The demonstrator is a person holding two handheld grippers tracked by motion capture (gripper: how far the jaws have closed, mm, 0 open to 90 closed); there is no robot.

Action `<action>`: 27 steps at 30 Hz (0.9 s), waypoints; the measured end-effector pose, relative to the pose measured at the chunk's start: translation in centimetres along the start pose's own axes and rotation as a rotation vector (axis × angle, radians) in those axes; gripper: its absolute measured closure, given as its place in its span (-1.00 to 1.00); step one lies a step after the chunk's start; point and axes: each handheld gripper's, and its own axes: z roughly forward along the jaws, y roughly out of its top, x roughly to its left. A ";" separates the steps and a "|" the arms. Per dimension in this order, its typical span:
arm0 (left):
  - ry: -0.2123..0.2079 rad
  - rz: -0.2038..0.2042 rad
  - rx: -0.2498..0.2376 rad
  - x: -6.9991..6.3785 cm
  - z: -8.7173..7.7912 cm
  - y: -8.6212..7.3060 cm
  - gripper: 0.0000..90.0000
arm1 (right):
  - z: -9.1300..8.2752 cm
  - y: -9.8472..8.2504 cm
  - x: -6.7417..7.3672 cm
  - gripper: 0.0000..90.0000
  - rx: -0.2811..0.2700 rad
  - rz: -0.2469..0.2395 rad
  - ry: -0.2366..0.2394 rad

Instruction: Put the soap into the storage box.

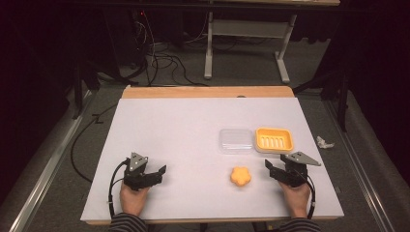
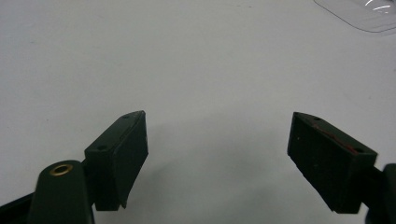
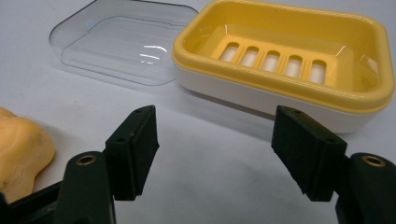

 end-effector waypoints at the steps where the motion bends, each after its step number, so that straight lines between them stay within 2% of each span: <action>1: 0.001 -0.001 0.001 0.0 0.0 0.0 -0.54 | 0.0 0.0 0.0 -0.29 0.000 0.000 -0.001; 19: 0.005 -0.008 0.012 0.1 0.0 0.0 -0.54 | 0.1 0.0 0.1 -0.25 0.010 -0.005 -0.008; 23: 0.004 0.000 0.008 0.0 0.0 0.0 -0.54 | 0.1 0.1 -0.3 -0.23 0.012 0.019 0.017; 27: 0.003 -0.002 0.008 0.0 0.0 0.1 -0.55 | -0.1 0.1 -0.2 -0.24 0.004 0.019 0.035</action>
